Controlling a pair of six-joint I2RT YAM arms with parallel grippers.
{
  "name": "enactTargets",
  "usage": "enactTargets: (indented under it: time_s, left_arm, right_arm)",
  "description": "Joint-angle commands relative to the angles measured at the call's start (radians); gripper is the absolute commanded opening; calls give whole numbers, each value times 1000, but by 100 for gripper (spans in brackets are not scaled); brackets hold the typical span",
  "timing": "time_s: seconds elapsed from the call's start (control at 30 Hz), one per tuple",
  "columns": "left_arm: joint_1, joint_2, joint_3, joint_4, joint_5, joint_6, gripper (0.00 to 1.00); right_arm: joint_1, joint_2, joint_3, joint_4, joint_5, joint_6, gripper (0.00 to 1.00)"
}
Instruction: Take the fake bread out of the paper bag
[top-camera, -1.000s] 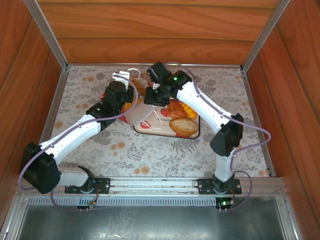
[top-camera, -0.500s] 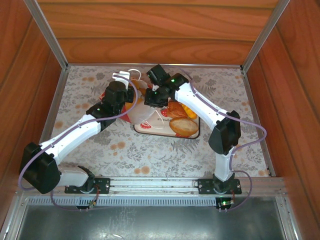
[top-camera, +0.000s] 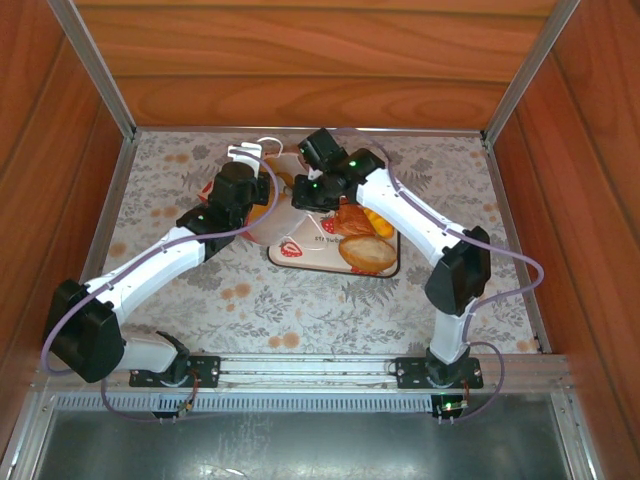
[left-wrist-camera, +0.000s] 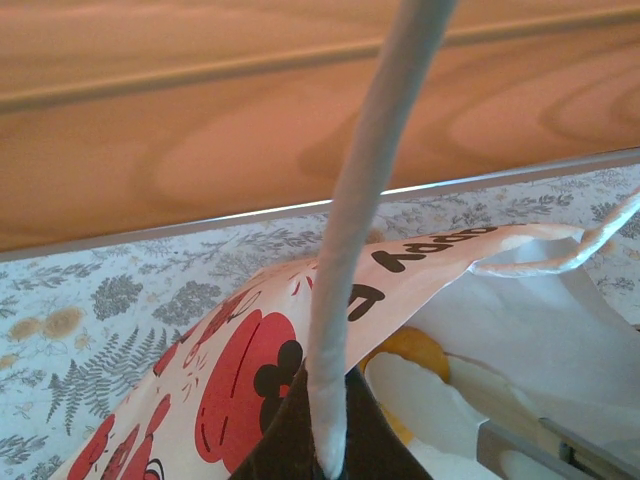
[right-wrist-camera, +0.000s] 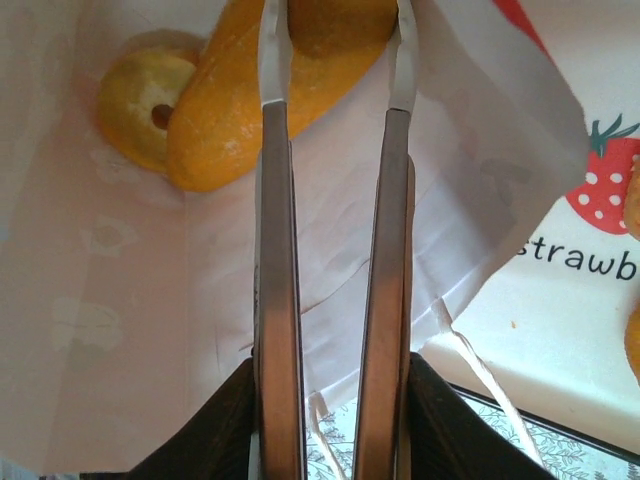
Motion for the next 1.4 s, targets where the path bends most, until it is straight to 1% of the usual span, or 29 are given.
enactTargets:
  time_s: [0.0,0.17,0.33,0.6,0.8,1.13,1.37]
  left_arm:
    - [-6,14,14,-6,-16,-21,0]
    - [-6,19,16,-5,-23,-28,0]
    - [-6,21,19,-6,-30,-32,0]
    - [-4,22,28,-5,-80,-5,0]
    - [2,31,46,-6,-109,8,0]
    - [35,48,71,-6,-104,5,0]
    - [63,49,73,-7,-95,0,0]
  right_arm:
    - [16,-66,-7,42,41,-41,0]
    - [35,-93,-6,36,75,-70,0]
    - [61,-120,5,-2,145,-96,0]
    - [97,-174,1,-32,240,-130,0]
    - [106,-265,-41,-6,274,-146,0]
    - [108,-410,-142,43,335,-170,0]
    - [108,-472,-178,46,369,-176,0]
